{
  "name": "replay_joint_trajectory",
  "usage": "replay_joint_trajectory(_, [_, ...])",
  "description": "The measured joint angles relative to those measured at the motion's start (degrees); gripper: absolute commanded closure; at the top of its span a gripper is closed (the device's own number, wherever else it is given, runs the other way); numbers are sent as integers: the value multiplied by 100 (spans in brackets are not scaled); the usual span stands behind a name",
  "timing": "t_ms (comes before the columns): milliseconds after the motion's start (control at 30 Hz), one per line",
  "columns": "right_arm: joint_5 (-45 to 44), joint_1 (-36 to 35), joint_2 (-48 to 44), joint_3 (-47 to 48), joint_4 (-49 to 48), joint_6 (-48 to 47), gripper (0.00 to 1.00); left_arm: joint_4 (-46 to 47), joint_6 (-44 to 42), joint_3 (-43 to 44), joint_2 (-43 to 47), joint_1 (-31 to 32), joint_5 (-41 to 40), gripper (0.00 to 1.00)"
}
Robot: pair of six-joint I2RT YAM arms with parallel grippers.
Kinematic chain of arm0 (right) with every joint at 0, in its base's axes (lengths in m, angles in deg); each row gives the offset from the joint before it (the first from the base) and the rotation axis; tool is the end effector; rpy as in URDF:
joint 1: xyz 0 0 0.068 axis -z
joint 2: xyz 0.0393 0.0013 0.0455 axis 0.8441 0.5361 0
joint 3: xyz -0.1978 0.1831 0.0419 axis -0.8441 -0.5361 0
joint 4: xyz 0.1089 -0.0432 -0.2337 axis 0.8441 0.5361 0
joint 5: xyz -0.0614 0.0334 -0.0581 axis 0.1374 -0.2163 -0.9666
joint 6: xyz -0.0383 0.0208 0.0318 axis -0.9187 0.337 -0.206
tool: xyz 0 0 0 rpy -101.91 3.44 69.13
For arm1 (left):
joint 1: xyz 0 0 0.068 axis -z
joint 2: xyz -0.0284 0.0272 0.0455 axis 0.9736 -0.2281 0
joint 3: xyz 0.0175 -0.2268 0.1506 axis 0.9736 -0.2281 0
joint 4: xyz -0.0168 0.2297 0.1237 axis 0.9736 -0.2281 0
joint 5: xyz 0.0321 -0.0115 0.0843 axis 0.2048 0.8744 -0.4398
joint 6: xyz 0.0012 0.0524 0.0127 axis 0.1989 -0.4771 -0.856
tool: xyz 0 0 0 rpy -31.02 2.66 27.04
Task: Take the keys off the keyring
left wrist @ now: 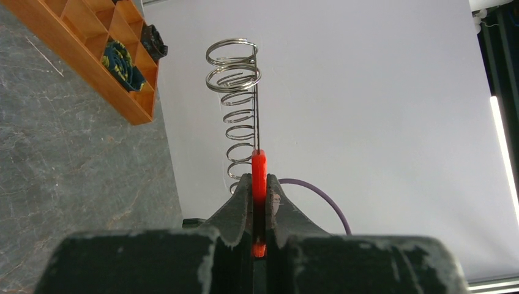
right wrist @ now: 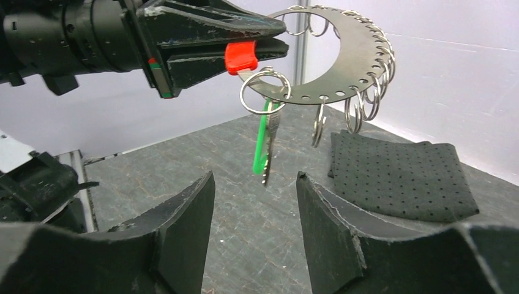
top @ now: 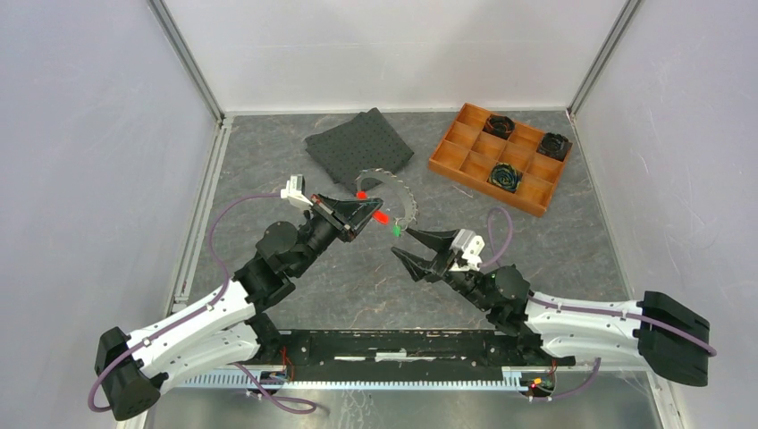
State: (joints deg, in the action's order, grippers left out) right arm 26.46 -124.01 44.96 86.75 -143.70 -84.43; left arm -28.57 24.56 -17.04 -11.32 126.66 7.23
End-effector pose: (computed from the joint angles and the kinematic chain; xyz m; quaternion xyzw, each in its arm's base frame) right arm 0.0833 0.1752 0.2542 -0.2510 0.5156 0.4069 0.7110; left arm 0.1322 -0.1467 0.3215 -0.2246 0.6243 -0.6425 0.3833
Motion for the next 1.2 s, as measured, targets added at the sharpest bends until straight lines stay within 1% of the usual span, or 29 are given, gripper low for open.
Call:
replay_joint_trajectory(367, [-474,-92,413,229,-402,-275,54,15,46,0,-4,0,2,98])
replay_joint_trajectory(500, [-557,-116,509,306,-527,-339,61,17,46,0,-20,0,2,98])
replay_joint_trajectory(533, [-568,-120,531,321,-544,-350,64,17,48,0,-28,0,4,98])
replay_joint_trajectory(733, [-625,-177,719,533,-466,-452,94,22,48,0,-52,0,22,98])
replay_joint_trajectory(767, [-662,-199,737,560,-431,-470,98,20,48,0,-50,0,22,98])
replay_joint_trajectory(800, [-721,-227,743,579,-398,-487,99,13,48,0,-46,0,22,98])
replay_joint_trajectory(933, [-1145,-361,748,761,-55,-562,100,-39,46,0,-15,0,-2,98])
replay_joint_trajectory(1100, [-1908,-455,634,907,378,-577,100,-157,44,0,22,0,-17,98])
replay_joint_trajectory(1200, [-2039,-503,540,933,577,-586,100,-212,37,0,24,0,-22,98])
